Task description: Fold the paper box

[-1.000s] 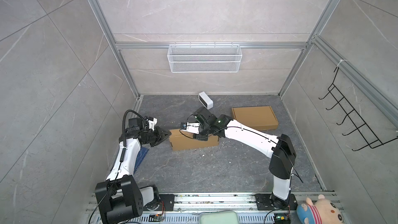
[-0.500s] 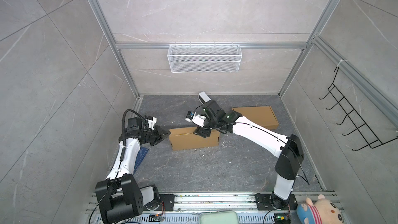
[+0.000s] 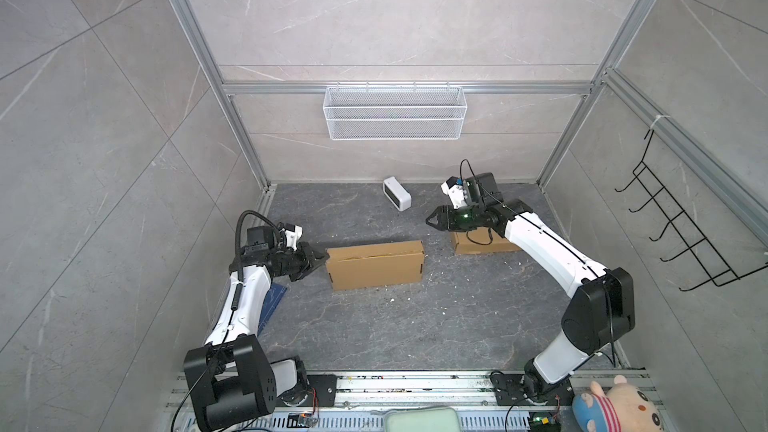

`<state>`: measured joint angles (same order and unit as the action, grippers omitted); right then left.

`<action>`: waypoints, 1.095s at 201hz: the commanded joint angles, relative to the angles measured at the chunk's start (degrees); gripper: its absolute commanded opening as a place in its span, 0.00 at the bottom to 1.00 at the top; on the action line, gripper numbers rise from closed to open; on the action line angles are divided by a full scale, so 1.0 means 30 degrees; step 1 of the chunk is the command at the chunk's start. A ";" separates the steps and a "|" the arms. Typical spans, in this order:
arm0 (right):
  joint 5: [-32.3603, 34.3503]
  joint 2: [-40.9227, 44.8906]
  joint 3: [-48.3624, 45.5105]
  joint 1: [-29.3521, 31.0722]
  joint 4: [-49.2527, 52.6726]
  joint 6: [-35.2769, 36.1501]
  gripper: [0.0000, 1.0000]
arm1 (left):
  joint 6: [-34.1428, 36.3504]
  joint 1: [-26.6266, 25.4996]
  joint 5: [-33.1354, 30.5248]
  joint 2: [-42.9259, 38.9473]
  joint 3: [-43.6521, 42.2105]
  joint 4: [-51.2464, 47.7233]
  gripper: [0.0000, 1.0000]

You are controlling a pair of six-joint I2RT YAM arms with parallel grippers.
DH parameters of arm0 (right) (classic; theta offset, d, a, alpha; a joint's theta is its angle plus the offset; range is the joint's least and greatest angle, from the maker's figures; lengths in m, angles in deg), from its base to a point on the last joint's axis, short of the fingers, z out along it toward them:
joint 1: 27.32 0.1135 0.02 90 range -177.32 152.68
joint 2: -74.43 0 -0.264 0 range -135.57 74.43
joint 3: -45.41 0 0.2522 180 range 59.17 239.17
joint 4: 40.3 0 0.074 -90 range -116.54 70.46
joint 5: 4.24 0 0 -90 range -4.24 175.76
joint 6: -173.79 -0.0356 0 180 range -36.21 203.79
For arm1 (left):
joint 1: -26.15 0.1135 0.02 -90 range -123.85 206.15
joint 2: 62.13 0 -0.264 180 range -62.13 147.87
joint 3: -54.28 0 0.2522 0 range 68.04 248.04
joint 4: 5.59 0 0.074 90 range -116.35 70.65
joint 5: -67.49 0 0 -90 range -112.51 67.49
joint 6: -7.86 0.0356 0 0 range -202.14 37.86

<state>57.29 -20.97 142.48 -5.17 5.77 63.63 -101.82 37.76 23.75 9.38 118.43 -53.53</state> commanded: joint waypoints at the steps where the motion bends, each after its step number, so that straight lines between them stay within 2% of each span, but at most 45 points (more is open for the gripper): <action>1: -0.2725 -0.0100 -0.0146 0.0262 0.0678 -0.1653 0.57 | 0.0428 0.0057 -0.1220 0.0423 0.0065 -0.0679 0.15; 29: -0.3325 -0.0612 -0.0379 0.0279 0.0923 -0.1543 0.55 | 0.0494 0.0057 -0.1258 0.0445 0.0031 -0.0672 0.15; 115: -0.3624 -0.1529 -0.1157 0.0677 0.1592 -0.0403 0.39 | 0.0496 0.0068 -0.1248 0.0487 0.0089 -0.0740 0.15; 154: -0.2148 -0.2375 -0.1432 0.0673 0.2001 0.0361 0.28 | 0.0632 0.0068 -0.1429 0.0569 -0.0094 -0.0765 0.14; 170: -0.2713 -0.2162 -0.1547 0.0673 0.1615 0.0195 0.28 | 0.0654 0.0057 -0.1482 0.0547 -0.0134 -0.0796 0.13; 197: -0.4852 -0.1408 -0.1565 0.0669 0.0501 -0.0552 0.36 | 0.0562 0.0053 -0.1417 0.0482 -0.0026 -0.0838 0.13; 220: -0.5549 -0.0936 -0.1555 0.0674 0.0261 -0.0892 0.38 | 0.0584 0.0053 -0.1422 0.0456 0.0007 -0.0844 0.13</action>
<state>44.03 -25.60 138.70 -3.42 7.81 62.25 -101.19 37.81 24.01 9.49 118.50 -53.53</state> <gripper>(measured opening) 0.380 0.127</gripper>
